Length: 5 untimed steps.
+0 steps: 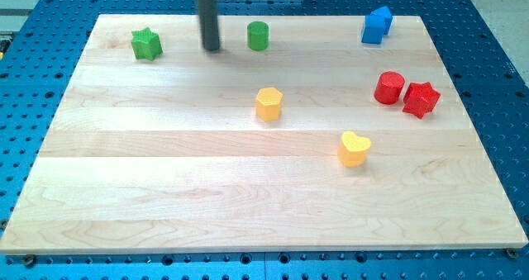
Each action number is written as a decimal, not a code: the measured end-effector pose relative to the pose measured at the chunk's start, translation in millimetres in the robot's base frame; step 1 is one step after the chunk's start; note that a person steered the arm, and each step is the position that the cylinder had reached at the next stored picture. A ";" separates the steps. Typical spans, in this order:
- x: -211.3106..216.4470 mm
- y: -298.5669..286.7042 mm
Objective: Push the green blocks to the top center
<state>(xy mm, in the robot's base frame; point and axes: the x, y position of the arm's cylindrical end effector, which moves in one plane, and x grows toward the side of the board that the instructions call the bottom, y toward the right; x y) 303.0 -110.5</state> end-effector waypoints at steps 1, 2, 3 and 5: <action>26.3 -84.5; -12.1 -118.8; -31.3 -85.4; -29.5 55.0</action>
